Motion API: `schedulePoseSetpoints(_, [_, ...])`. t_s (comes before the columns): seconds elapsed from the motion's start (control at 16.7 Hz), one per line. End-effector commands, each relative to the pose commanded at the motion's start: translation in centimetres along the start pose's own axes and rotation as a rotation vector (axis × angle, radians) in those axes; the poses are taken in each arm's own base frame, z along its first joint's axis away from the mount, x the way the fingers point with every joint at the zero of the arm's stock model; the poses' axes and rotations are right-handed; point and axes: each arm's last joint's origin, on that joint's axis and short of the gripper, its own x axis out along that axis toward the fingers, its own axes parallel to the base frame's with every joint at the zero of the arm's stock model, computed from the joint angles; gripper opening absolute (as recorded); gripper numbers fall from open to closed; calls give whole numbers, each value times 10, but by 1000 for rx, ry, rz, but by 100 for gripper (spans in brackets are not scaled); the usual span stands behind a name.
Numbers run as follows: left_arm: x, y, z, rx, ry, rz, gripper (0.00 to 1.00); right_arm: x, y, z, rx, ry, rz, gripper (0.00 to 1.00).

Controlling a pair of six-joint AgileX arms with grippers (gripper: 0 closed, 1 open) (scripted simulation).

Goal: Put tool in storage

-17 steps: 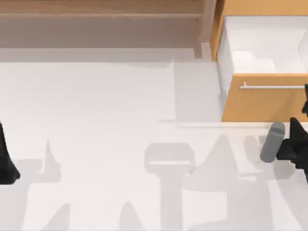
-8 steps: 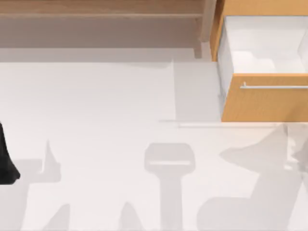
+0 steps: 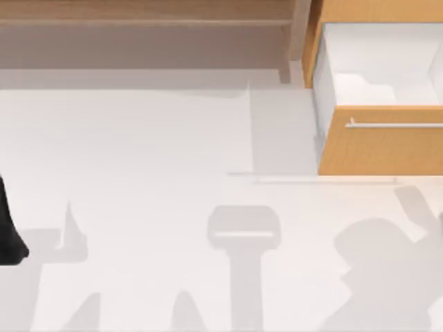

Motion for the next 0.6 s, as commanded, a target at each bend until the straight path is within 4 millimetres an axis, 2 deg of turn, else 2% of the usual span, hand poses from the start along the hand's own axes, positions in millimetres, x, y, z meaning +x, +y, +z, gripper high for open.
schedulePoseSetpoints(0.3, [0,0,0,0,0,0,100,-6,-30,-21,168,89,392,100])
schedulePoseSetpoints(0.6, [0,0,0,0,0,0,100,-17,-46,-30,331,154,695,100])
